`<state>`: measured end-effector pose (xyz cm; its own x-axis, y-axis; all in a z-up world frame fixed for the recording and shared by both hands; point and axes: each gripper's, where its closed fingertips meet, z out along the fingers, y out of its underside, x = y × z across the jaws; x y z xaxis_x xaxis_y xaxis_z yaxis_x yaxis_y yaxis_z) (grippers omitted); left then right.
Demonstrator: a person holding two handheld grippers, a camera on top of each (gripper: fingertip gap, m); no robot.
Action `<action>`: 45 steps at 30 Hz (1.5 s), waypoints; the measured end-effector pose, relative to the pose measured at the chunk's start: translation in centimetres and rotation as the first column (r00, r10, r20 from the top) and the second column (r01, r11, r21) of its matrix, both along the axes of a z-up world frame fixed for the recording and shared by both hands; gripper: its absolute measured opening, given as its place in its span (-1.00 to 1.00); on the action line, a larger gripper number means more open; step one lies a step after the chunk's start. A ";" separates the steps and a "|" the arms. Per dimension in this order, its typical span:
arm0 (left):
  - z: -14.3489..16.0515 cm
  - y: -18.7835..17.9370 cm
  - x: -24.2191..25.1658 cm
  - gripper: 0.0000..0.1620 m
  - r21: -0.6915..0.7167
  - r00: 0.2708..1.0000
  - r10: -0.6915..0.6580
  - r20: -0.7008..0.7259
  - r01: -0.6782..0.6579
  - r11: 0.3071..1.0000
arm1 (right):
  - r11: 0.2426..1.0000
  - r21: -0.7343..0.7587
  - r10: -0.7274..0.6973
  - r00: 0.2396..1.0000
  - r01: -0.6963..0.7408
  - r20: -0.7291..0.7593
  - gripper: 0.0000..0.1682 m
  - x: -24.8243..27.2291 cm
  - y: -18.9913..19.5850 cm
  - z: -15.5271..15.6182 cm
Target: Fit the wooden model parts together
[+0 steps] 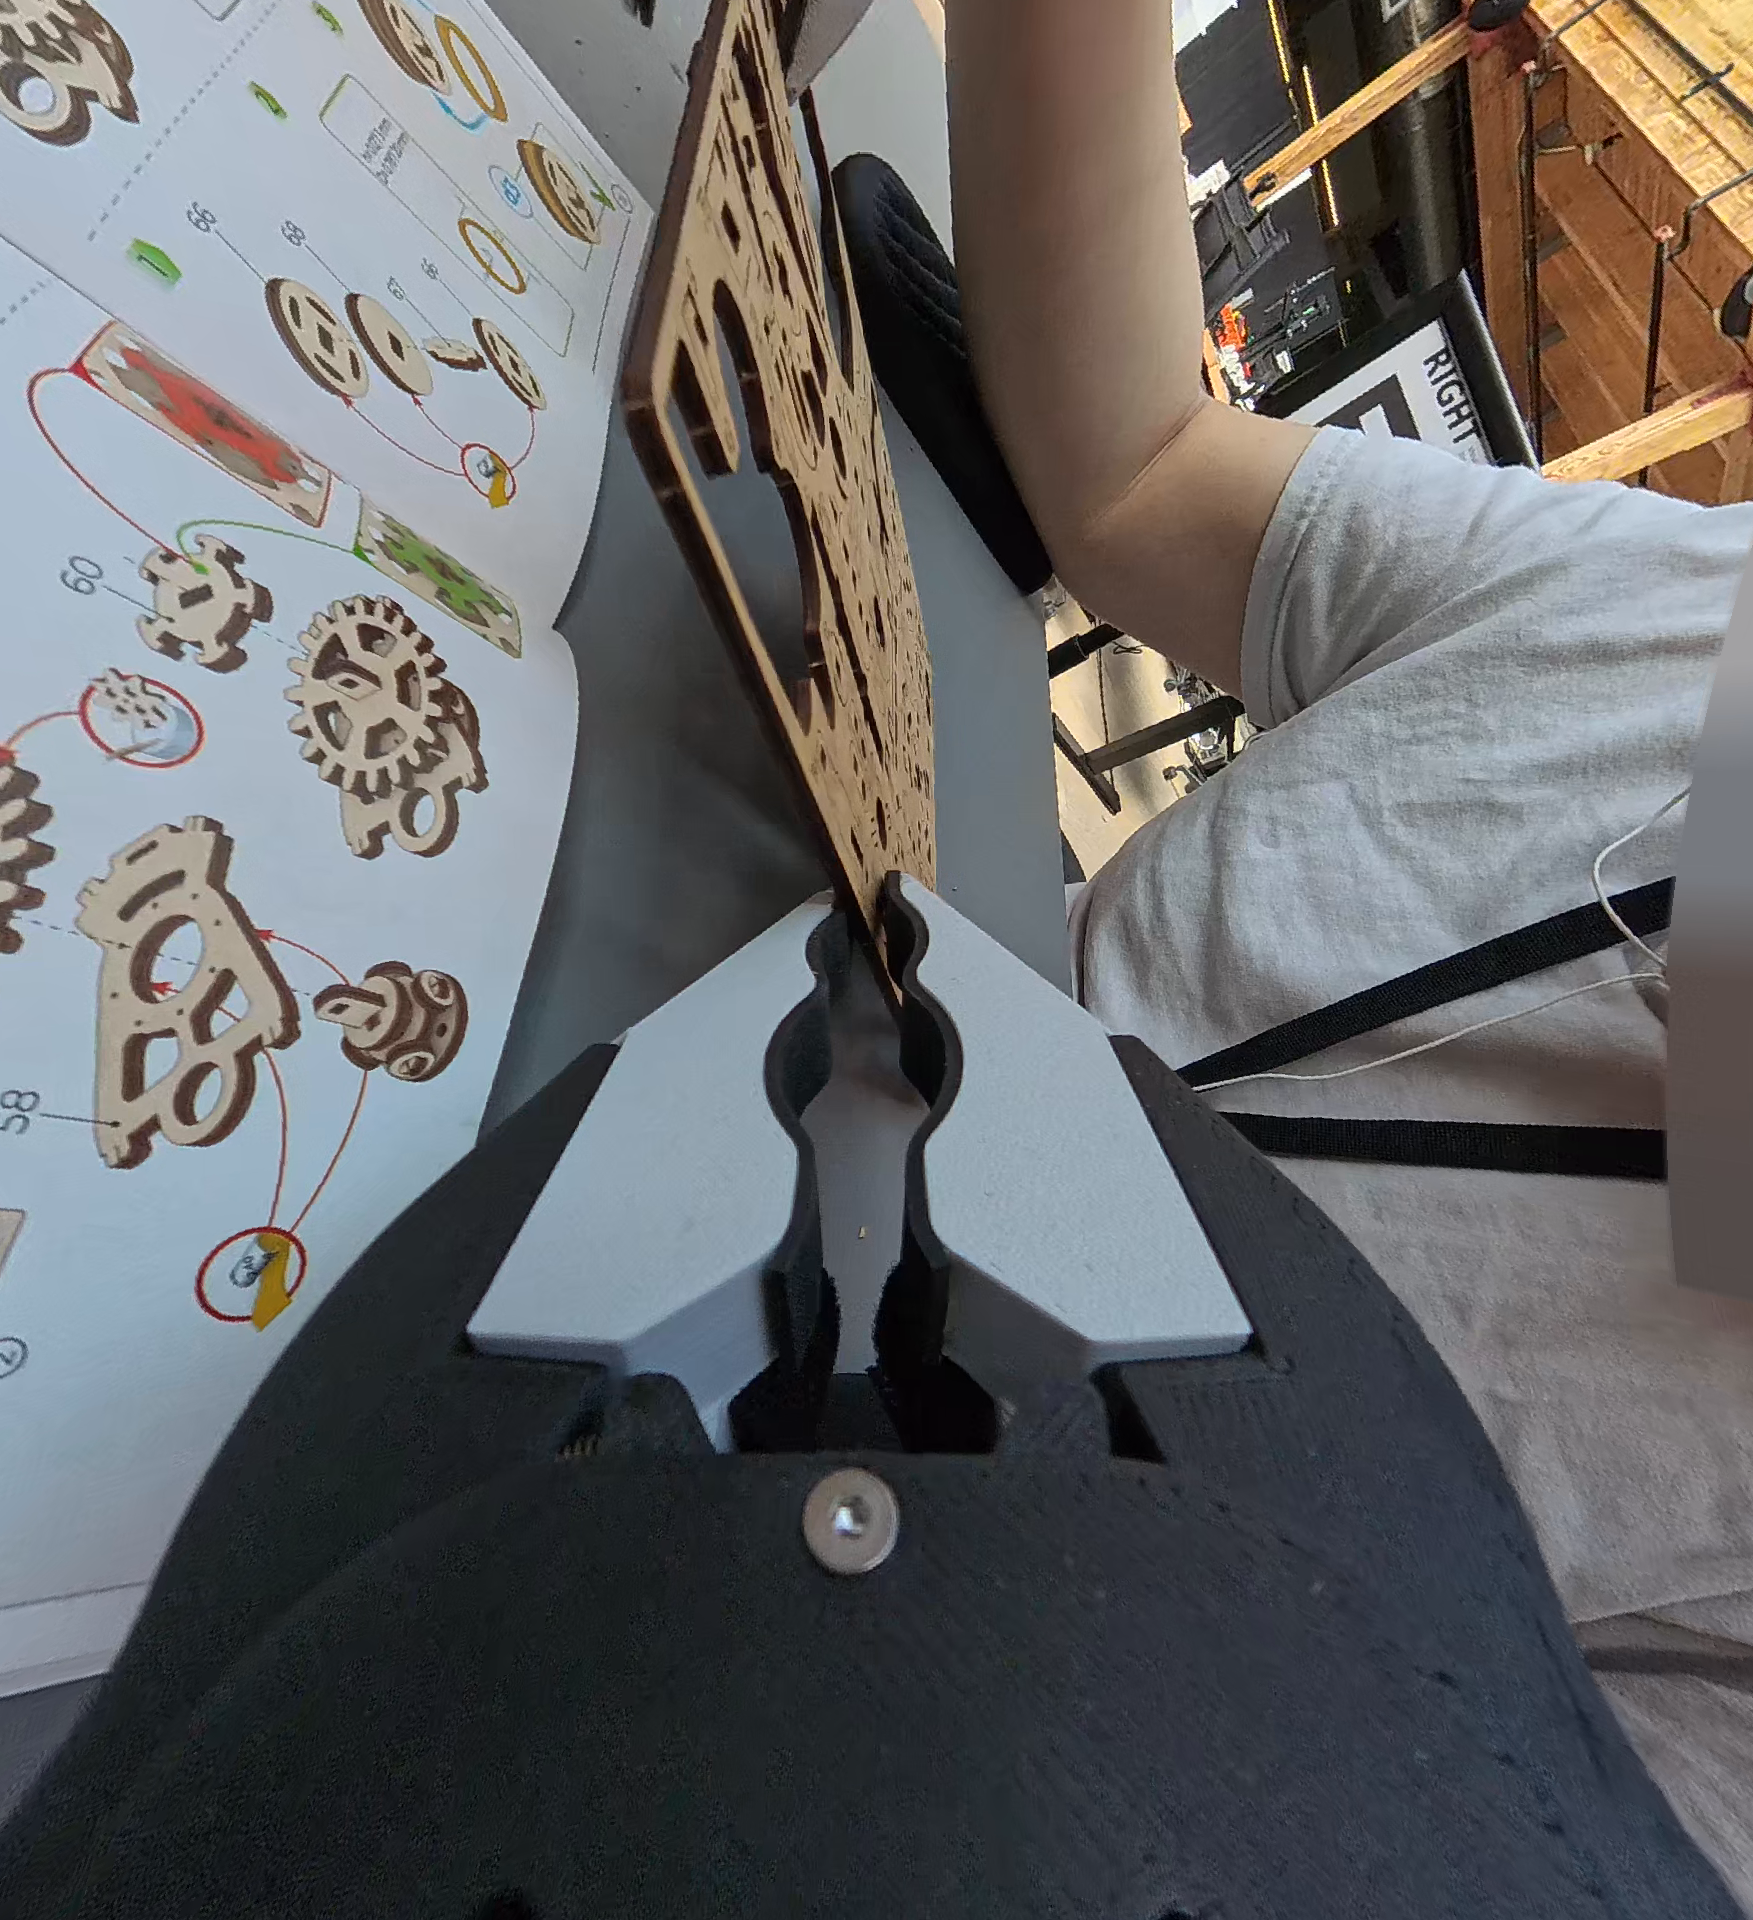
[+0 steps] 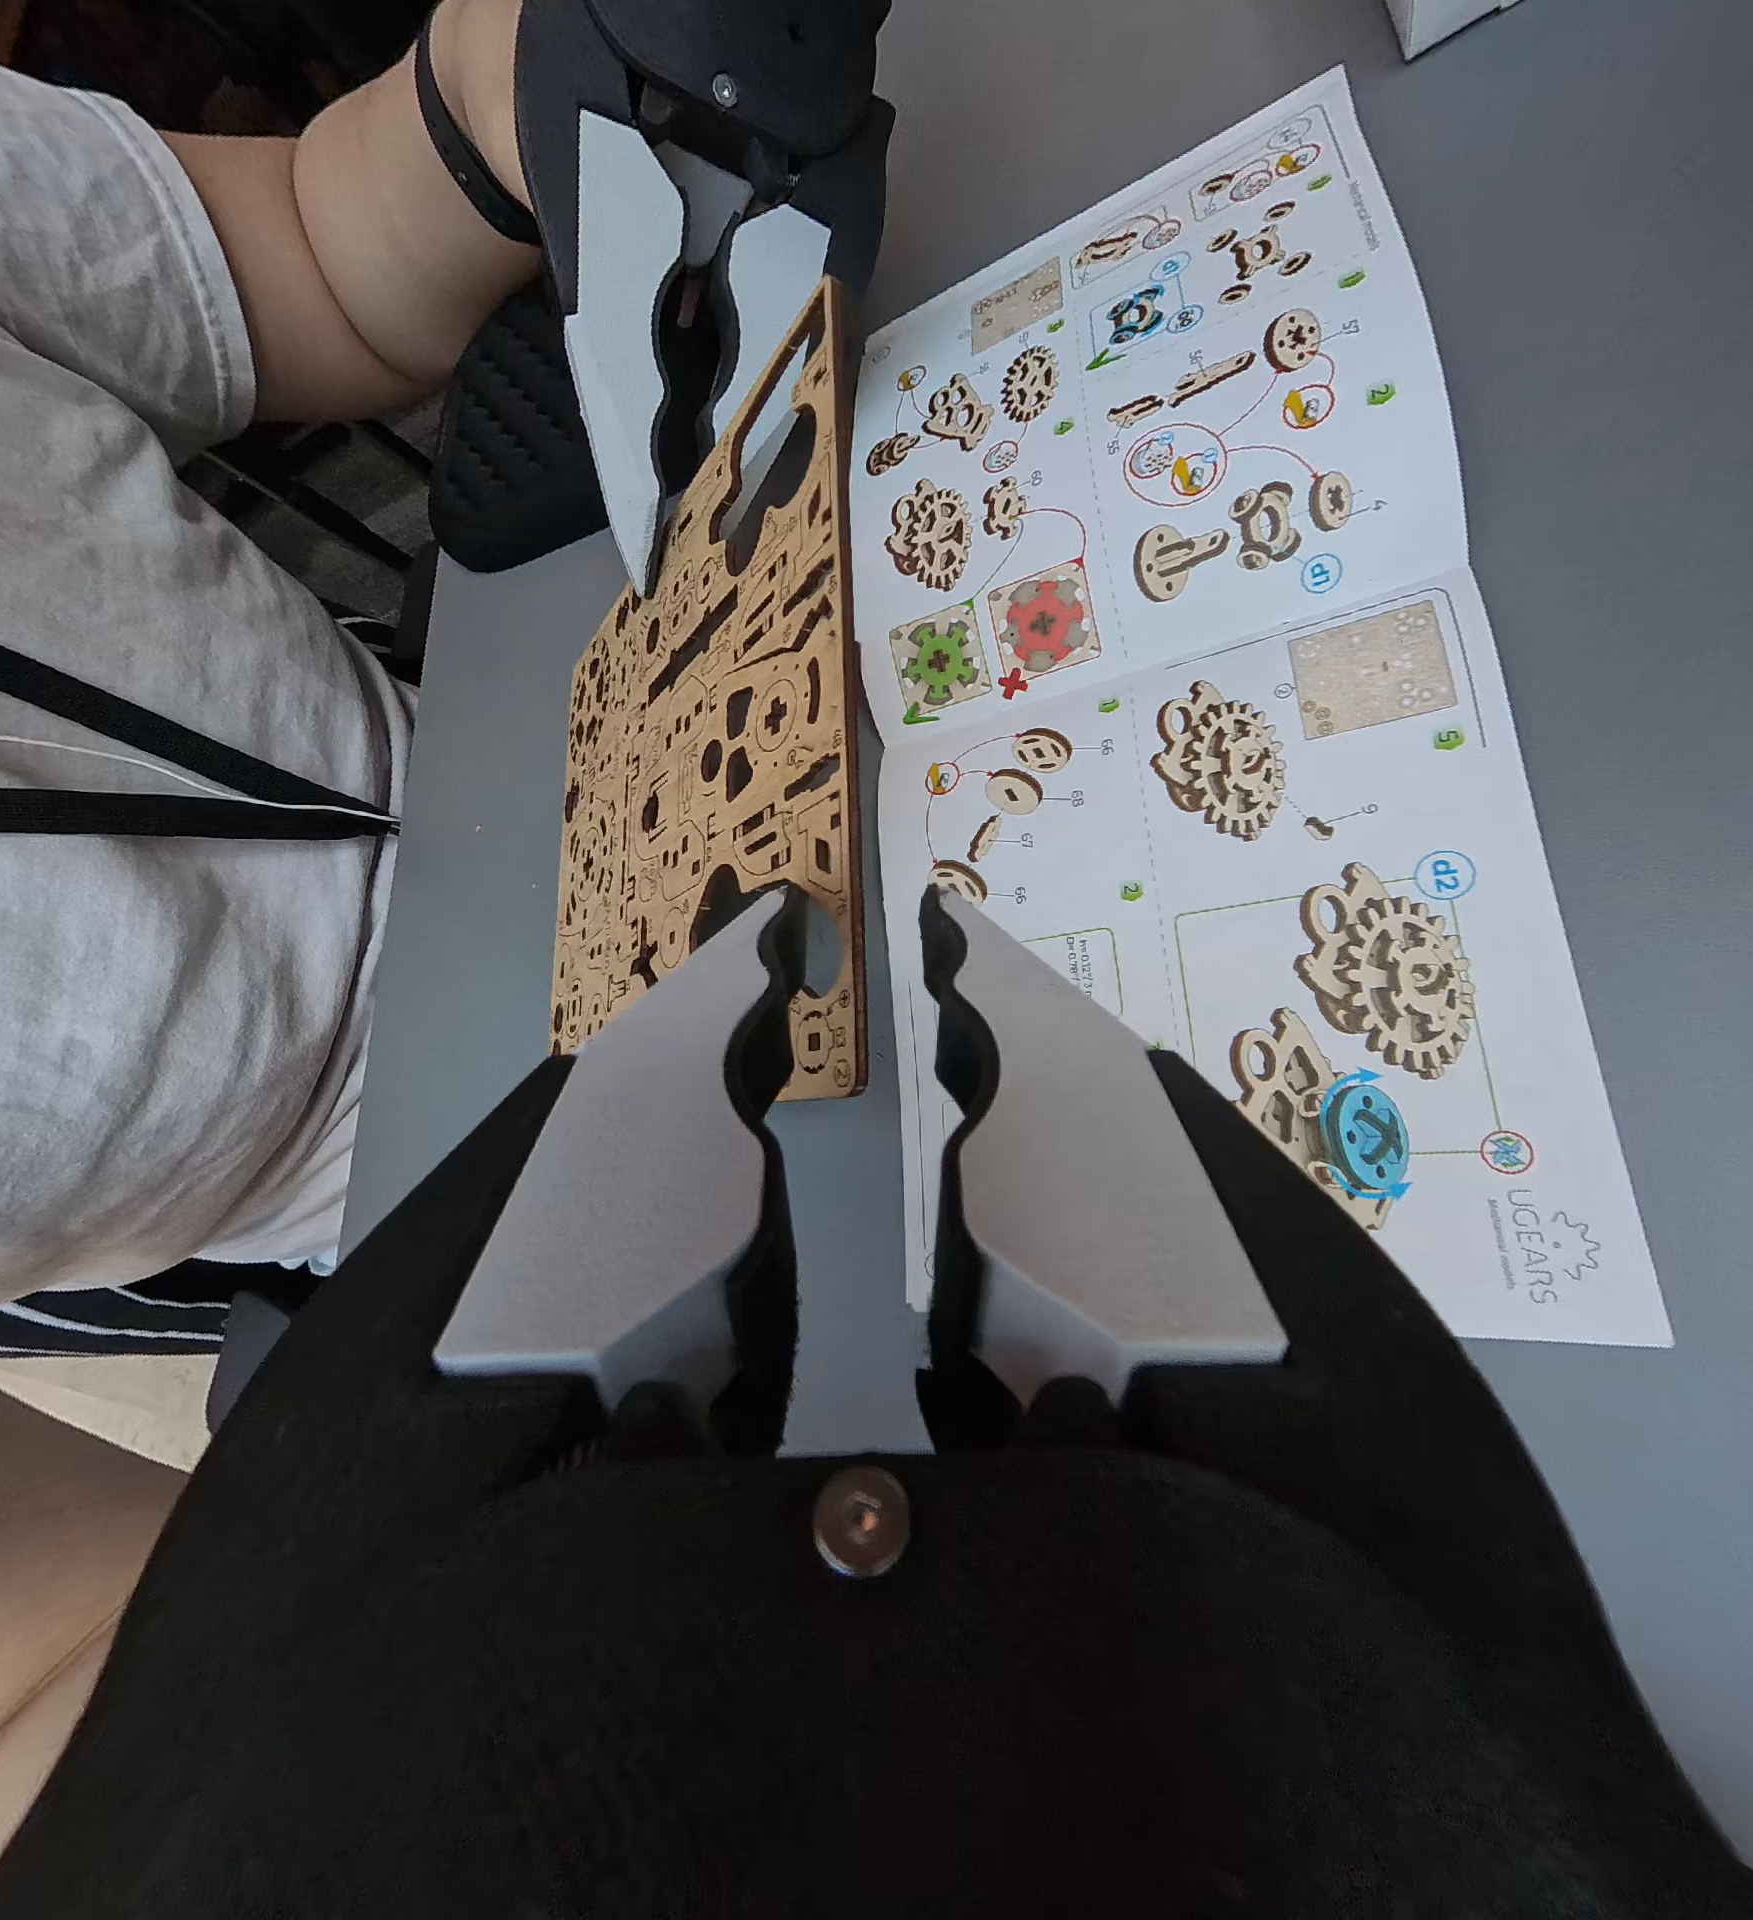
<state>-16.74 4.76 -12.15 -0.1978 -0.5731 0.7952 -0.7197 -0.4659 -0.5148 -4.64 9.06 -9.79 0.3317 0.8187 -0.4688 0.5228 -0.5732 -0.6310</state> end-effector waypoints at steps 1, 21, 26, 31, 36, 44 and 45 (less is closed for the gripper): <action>0.0 0.0 0.0 -0.97 -0.003 1.000 -0.001 0.002 0.001 1.000 | 1.000 0.012 -0.014 1.000 0.014 -0.001 -0.70 0.0 0.3 0.0; -0.1 -0.3 0.0 -0.98 -0.031 1.000 -0.011 -0.010 0.011 0.999 | 0.996 0.082 -0.023 1.000 0.025 -0.014 -0.31 0.3 0.6 0.7; -0.1 -0.4 0.0 -0.98 -0.033 1.000 -0.015 -0.010 0.014 0.999 | 0.988 0.133 -0.070 0.997 0.075 -0.039 -0.30 -0.1 1.4 2.4; -0.2 -0.7 0.1 -0.97 -0.037 1.000 -0.022 -0.017 0.021 0.999 | 0.961 0.264 -0.084 0.997 0.080 0.001 -0.13 -3.5 1.6 4.6; -0.1 -0.7 0.1 -0.98 -0.039 1.000 -0.022 -0.017 0.021 0.999 | 0.928 0.373 -0.061 0.992 0.015 0.111 0.01 -6.2 0.9 4.6; -0.2 -0.7 0.1 -0.98 -0.052 1.000 -0.020 -0.022 0.019 0.998 | 0.914 0.403 -0.057 0.971 -0.042 0.230 0.21 -9.1 0.9 1.9; -0.2 -0.7 0.1 -0.98 -0.054 1.000 -0.020 -0.022 0.019 0.998 | 0.910 0.410 -0.057 0.965 -0.054 0.255 0.26 -9.2 0.9 1.4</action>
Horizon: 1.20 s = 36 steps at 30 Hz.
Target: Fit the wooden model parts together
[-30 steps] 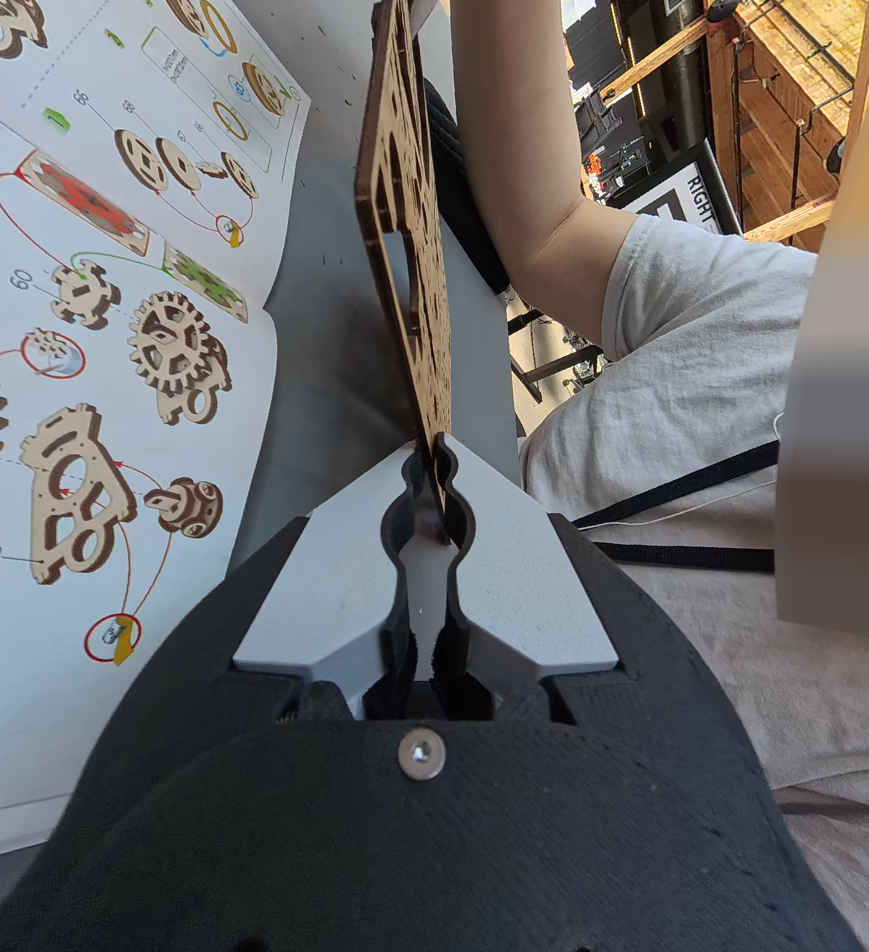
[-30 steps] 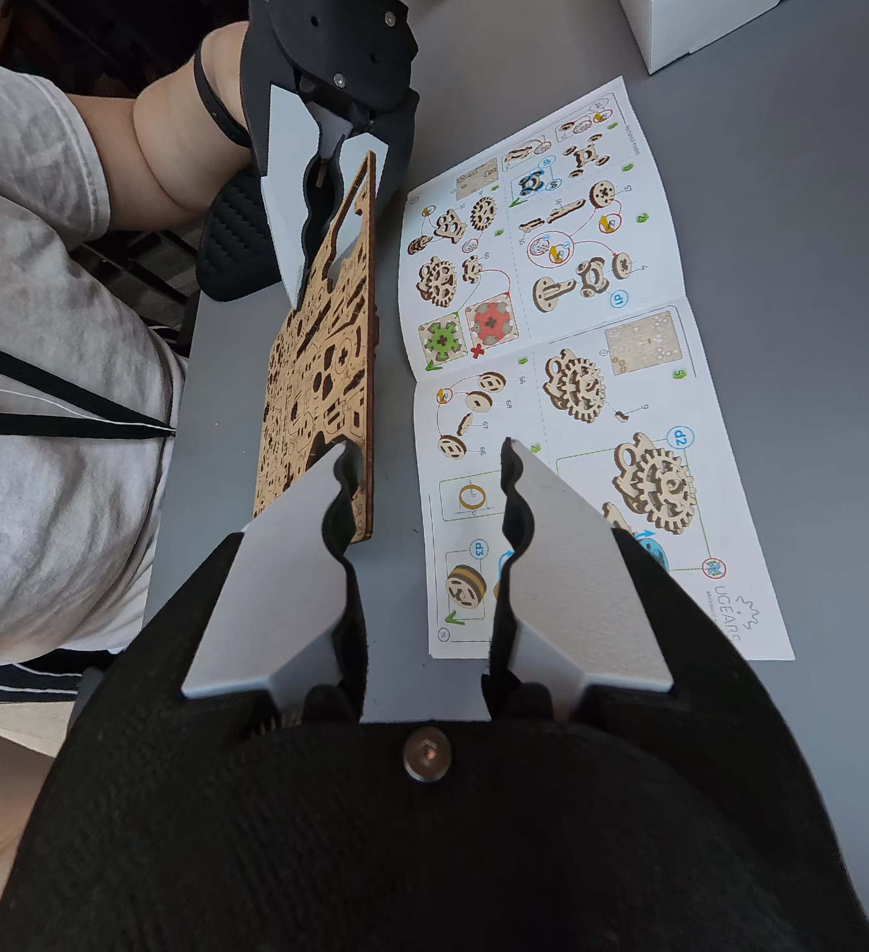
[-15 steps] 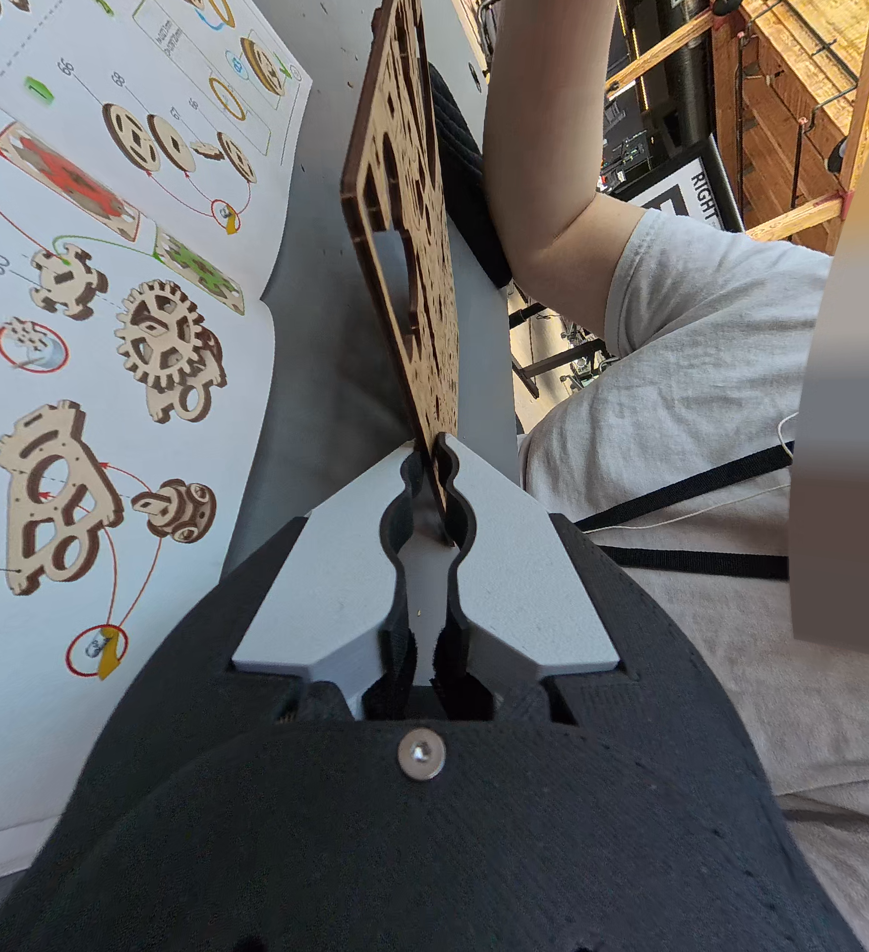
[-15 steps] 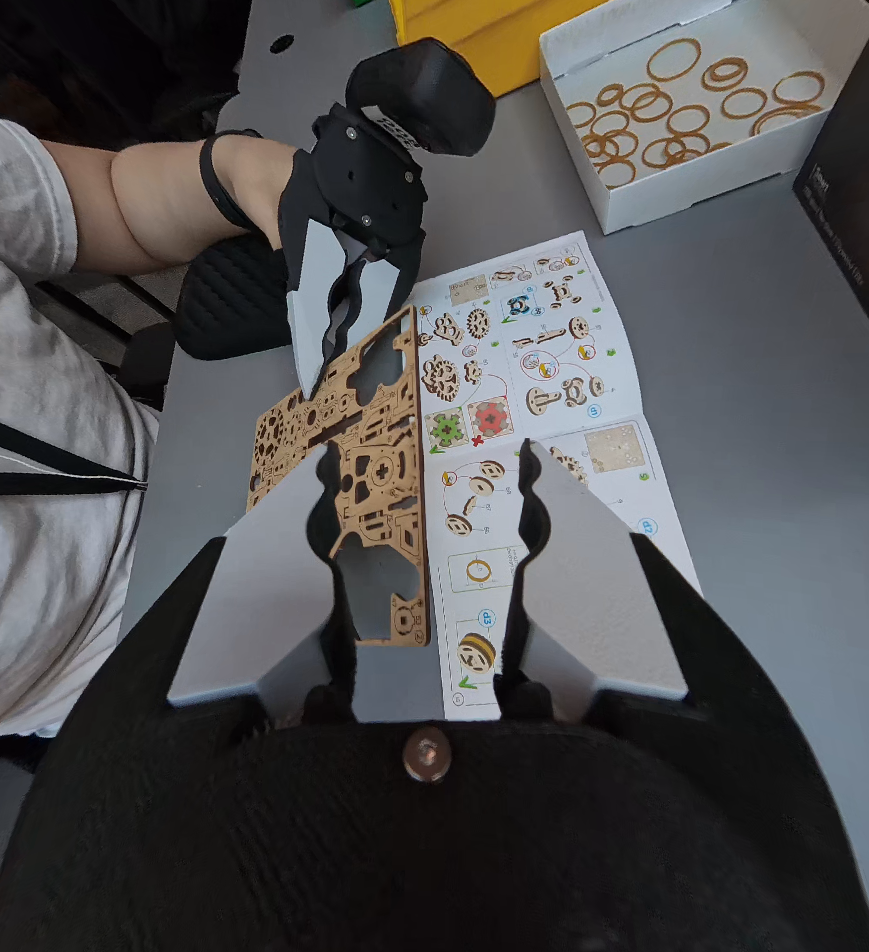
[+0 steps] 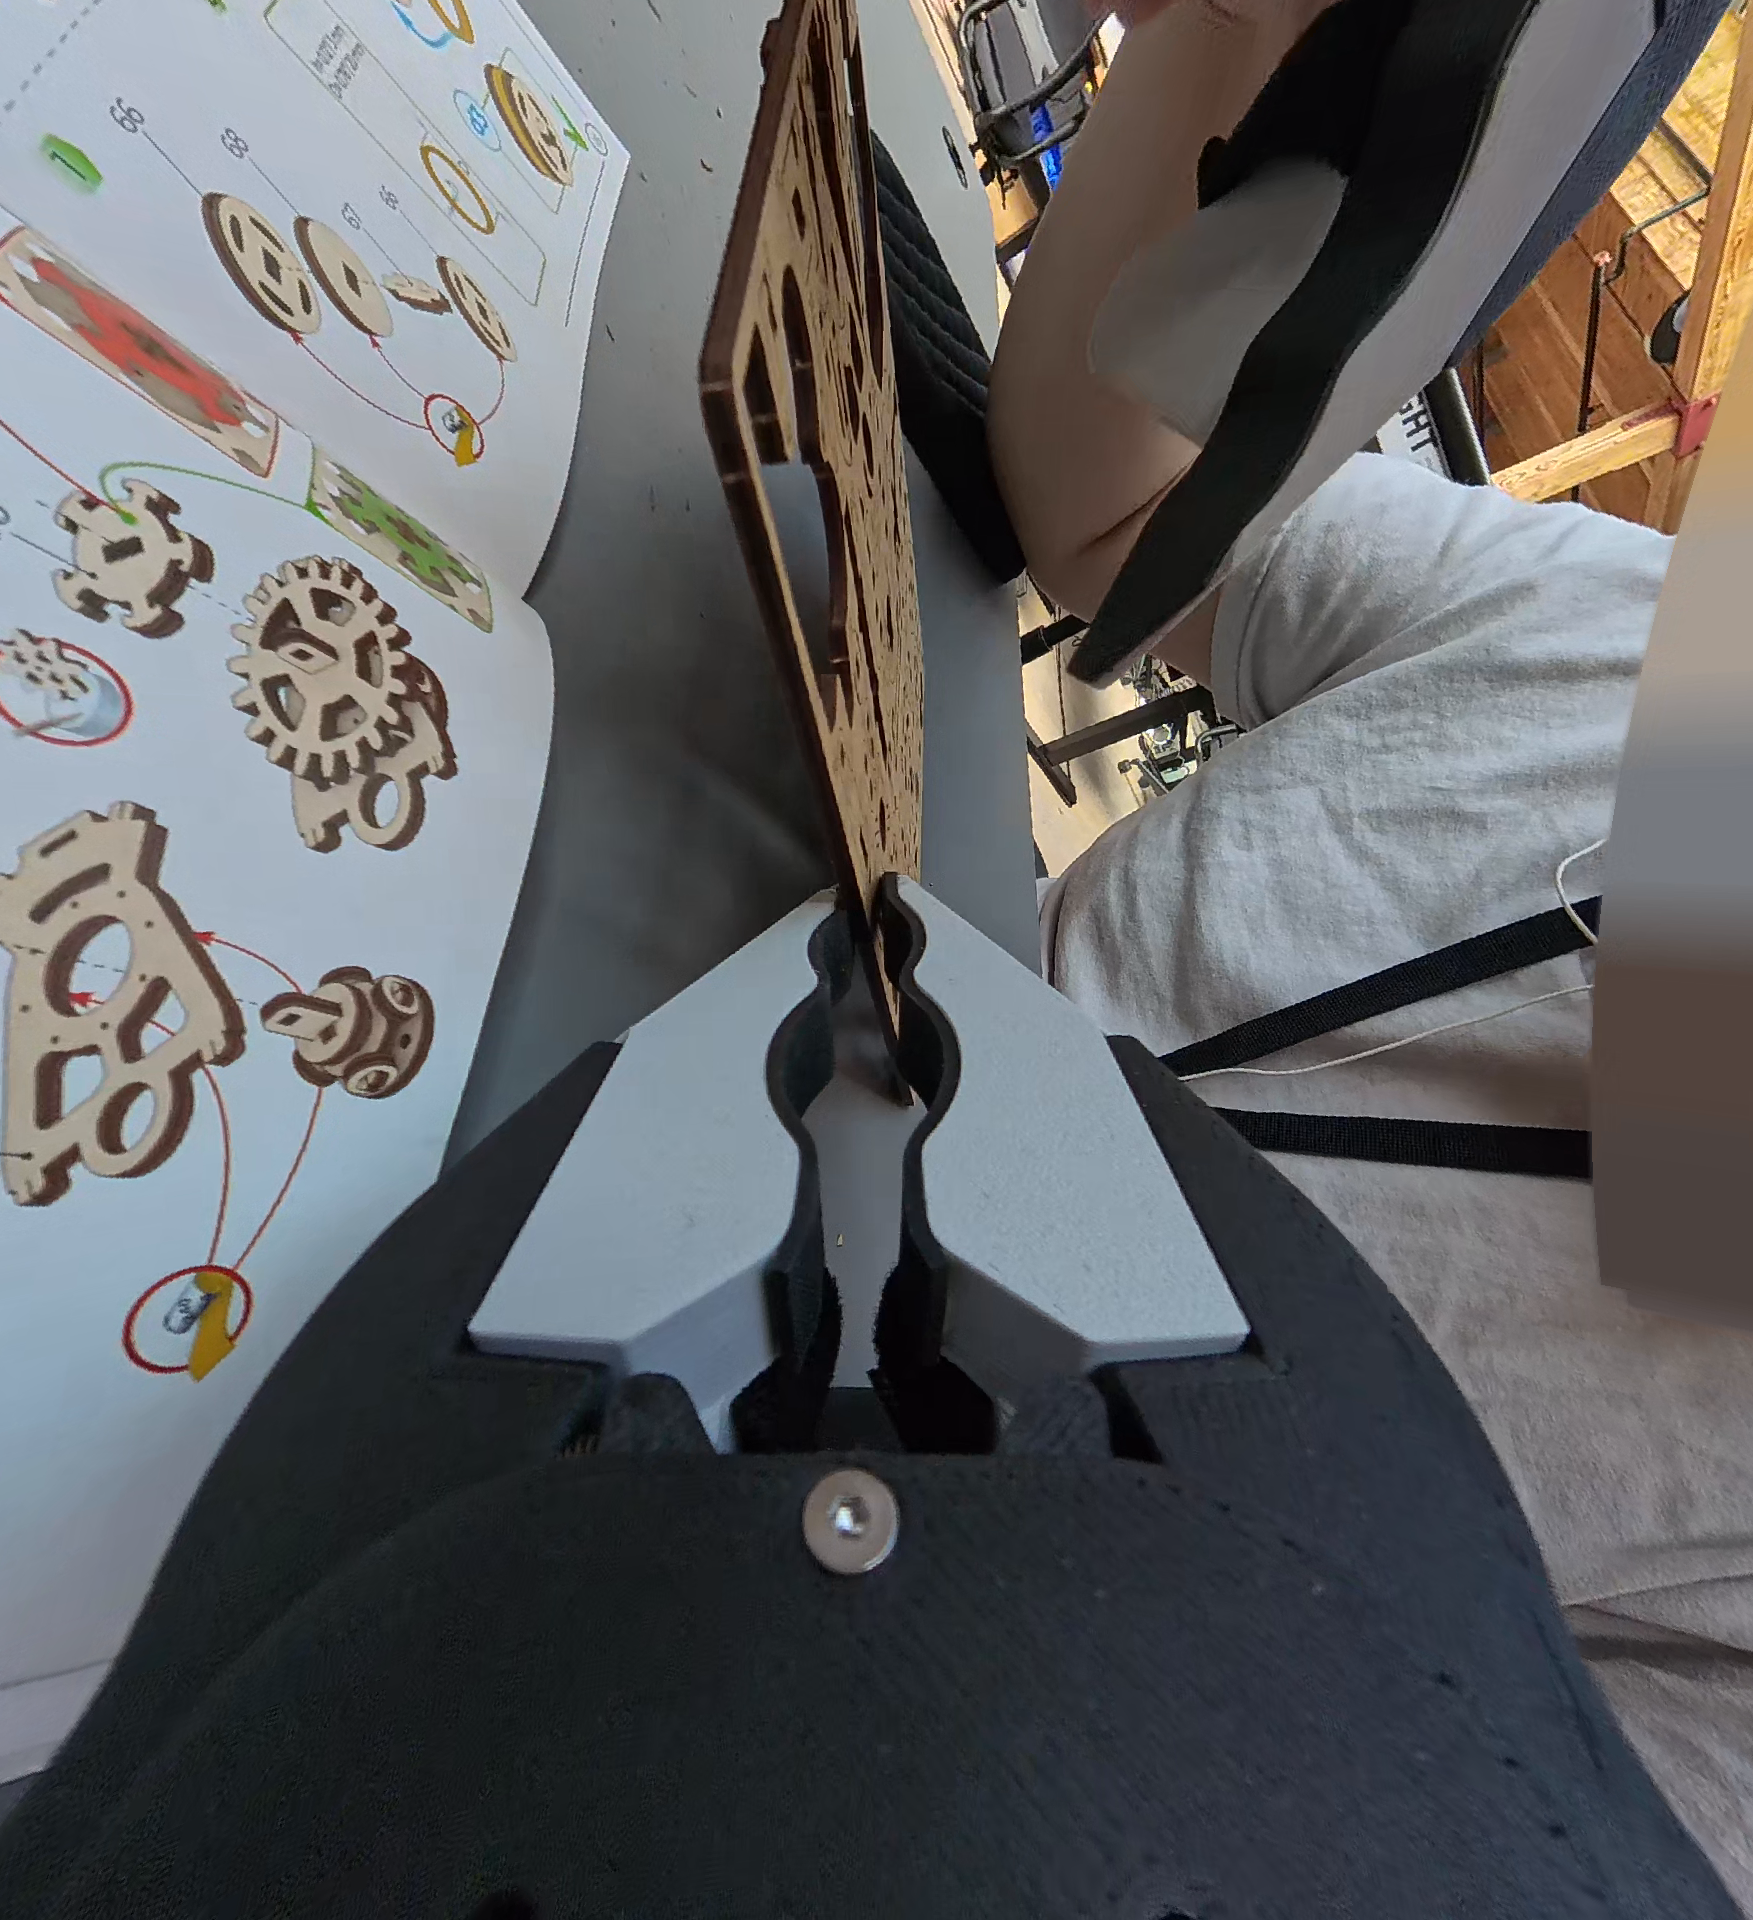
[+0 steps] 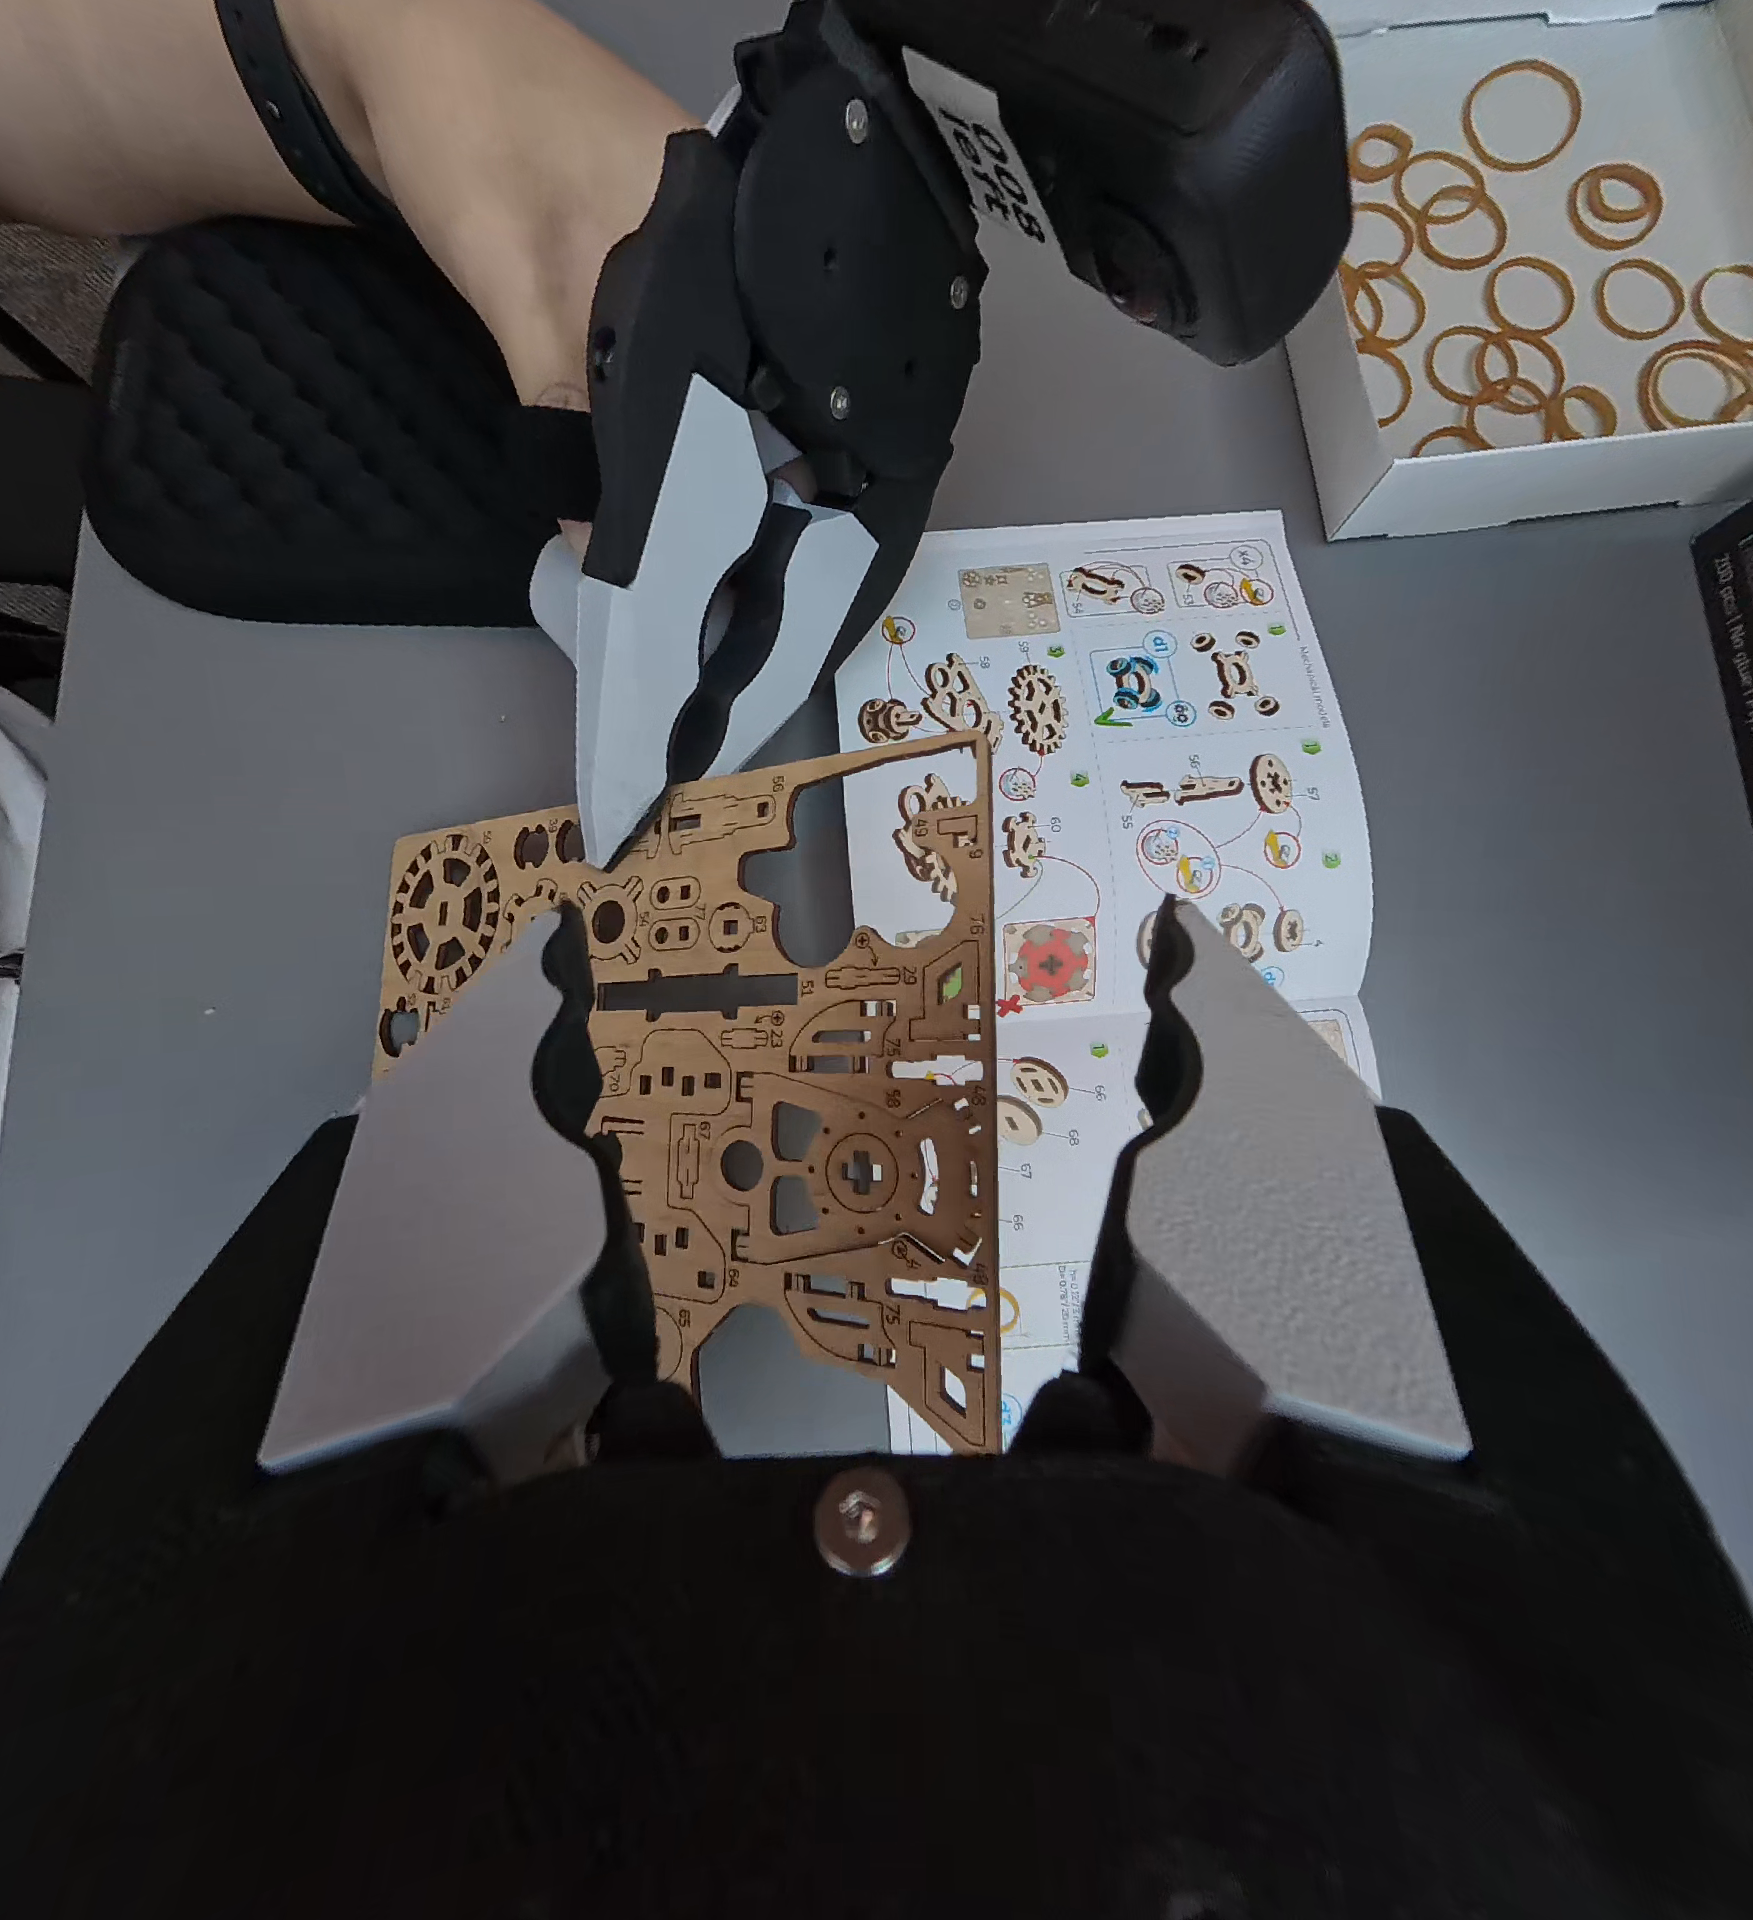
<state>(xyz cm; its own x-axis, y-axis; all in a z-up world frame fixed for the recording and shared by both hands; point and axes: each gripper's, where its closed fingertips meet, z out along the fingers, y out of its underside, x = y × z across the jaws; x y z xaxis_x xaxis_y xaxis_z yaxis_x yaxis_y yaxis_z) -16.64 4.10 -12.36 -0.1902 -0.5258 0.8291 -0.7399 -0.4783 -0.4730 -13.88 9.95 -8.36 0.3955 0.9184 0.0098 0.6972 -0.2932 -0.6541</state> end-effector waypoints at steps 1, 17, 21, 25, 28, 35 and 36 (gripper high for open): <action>0.0 0.0 0.0 -0.98 -0.001 1.000 0.000 0.000 0.000 1.000 | 1.000 0.006 -0.004 1.000 0.003 0.022 0.33 -0.1 0.1 -0.4; -0.3 0.3 0.1 -0.98 -0.044 0.999 0.022 -0.035 -0.024 0.999 | 0.990 0.133 -0.079 0.963 0.046 0.258 0.69 -0.2 1.6 -4.1; -0.2 0.3 0.1 -0.98 -0.057 0.999 0.021 -0.031 -0.023 0.998 | 0.979 0.202 -0.096 0.949 0.035 0.300 0.73 -0.1 1.9 -3.7; -0.1 0.4 0.0 -0.96 -0.093 0.999 0.027 -0.036 -0.030 0.995 | 0.962 0.270 -0.130 0.929 0.034 0.346 0.75 -0.1 2.2 -3.4; -0.2 0.5 0.0 -0.98 -0.116 0.999 0.025 -0.043 -0.030 0.993 | 0.957 0.289 -0.138 0.925 0.032 0.354 0.71 -0.3 2.1 -3.2; -1.0 0.7 -0.1 -0.98 -0.114 0.995 0.039 -0.091 -0.049 0.992 | 0.946 0.318 -0.187 0.910 0.065 0.371 0.69 -0.3 2.1 -3.7; -0.9 0.7 -0.1 -0.98 -0.115 0.995 0.040 -0.091 -0.050 0.992 | 0.943 0.322 -0.198 0.910 0.077 0.364 0.69 -0.2 2.1 -3.7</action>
